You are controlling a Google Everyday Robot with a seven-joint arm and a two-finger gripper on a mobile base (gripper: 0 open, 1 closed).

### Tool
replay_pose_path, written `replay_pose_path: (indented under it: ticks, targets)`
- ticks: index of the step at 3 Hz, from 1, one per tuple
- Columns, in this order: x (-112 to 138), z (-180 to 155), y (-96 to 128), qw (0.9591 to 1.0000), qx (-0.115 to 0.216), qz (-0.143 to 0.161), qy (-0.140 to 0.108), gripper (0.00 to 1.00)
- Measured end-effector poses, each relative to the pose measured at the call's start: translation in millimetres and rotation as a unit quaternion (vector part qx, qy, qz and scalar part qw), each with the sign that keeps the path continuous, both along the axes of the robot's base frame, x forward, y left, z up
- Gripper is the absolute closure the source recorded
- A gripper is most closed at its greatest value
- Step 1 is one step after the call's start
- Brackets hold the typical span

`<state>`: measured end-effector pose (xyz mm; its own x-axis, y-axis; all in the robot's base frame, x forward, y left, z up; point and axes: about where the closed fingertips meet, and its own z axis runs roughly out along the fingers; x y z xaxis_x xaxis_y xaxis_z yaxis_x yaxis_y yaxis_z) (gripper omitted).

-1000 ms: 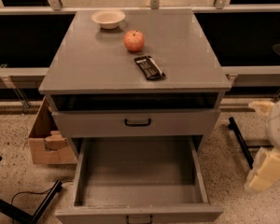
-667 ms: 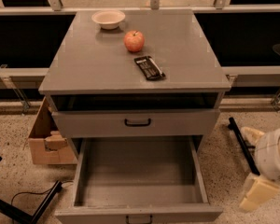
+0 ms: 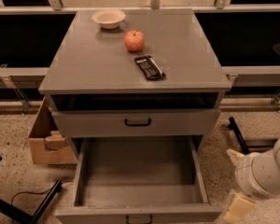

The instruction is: Close middle drawer

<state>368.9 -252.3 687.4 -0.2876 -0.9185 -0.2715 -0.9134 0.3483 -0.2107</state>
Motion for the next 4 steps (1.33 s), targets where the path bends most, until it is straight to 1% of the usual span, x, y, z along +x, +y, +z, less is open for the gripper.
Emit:
replay_pose_path:
  ticks: [1,2,3,4]
  targets:
    - [-3,0,1,1.0,0.0,0.001,0.005,0.0]
    - [-5,-16,3,0.9998,0.015,0.001,0.016,0.0]
    - [-33,-92,10,0.9964,0.06,-0.003,0.06,0.01]
    - [-57,-157,15,0.9914,0.088,-0.014,0.096,0.22]
